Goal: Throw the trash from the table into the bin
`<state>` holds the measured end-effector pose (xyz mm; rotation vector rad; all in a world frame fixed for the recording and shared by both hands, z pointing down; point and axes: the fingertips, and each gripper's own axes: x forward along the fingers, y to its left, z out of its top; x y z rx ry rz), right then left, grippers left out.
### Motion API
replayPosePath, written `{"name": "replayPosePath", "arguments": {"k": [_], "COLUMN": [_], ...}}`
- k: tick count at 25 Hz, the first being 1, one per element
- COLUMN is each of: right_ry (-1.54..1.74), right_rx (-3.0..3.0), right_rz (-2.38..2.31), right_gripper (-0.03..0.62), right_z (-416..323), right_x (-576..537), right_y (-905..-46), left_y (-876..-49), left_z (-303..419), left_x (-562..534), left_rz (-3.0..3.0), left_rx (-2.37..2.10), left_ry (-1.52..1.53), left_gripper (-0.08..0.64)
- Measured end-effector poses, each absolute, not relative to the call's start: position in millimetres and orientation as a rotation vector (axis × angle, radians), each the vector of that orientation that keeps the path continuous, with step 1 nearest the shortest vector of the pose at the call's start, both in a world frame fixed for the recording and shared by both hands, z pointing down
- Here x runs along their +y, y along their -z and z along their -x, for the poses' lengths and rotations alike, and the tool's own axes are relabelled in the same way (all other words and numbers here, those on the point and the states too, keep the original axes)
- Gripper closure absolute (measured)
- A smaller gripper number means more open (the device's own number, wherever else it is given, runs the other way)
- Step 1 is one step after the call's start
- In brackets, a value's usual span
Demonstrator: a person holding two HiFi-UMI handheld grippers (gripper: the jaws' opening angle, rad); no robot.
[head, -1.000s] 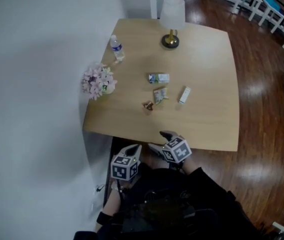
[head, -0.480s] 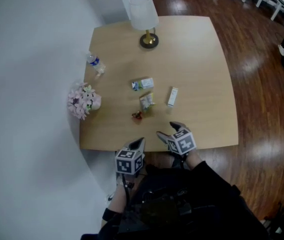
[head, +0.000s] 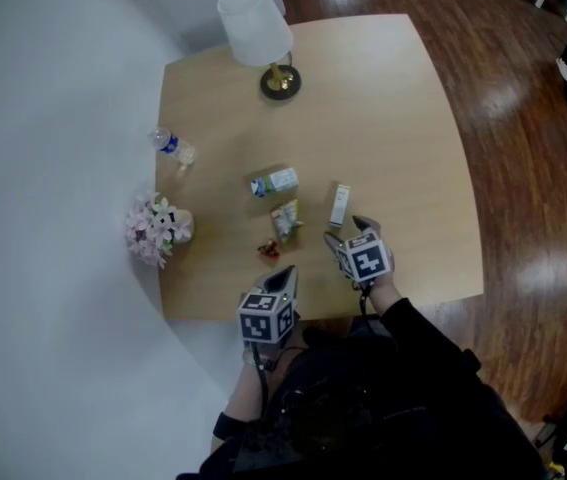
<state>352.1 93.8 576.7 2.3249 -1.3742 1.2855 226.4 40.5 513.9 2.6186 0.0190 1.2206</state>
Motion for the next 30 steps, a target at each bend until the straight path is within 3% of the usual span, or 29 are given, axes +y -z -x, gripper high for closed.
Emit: {"name": "replayPosePath", "arguments": {"k": [15, 30], "right_ry": [-1.384, -1.426], "right_rx": [-1.132, -1.153], "right_rz": [-2.307, -2.249], "right_gripper": [0.256, 0.38], "right_z": [-403, -391], "right_x": [66, 92], "right_y": [-619, -626], "left_y": [-529, -511], "left_z": [-228, -207], "left_x": [30, 43], "left_rz": [-2.532, -2.572], "left_rx": [-0.039, 0.02], "left_ry": [-1.293, -1.143], "left_gripper": [0.555, 0.557]}}
